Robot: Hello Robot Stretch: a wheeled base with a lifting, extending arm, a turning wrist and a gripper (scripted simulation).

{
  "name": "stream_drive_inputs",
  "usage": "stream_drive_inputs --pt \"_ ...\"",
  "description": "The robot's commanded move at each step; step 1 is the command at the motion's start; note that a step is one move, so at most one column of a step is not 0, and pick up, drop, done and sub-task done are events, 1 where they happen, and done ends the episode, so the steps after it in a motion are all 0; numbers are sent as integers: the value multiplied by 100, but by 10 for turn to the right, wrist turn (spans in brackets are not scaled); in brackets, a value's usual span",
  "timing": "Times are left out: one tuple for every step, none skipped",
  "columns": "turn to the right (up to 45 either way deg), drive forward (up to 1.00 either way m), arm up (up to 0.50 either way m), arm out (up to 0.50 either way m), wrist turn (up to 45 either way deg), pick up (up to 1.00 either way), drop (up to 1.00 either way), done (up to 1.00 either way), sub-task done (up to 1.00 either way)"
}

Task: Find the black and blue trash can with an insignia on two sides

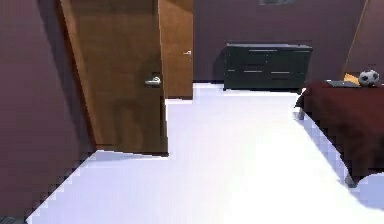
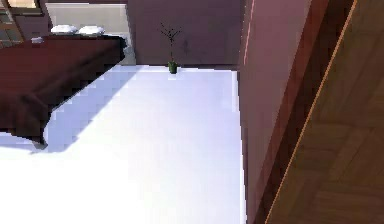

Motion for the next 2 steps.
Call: stream_drive_inputs --pt "0 100 0 0 0 0 0 0 0" --pt "30 0 0 0 0 0 0 0 0"
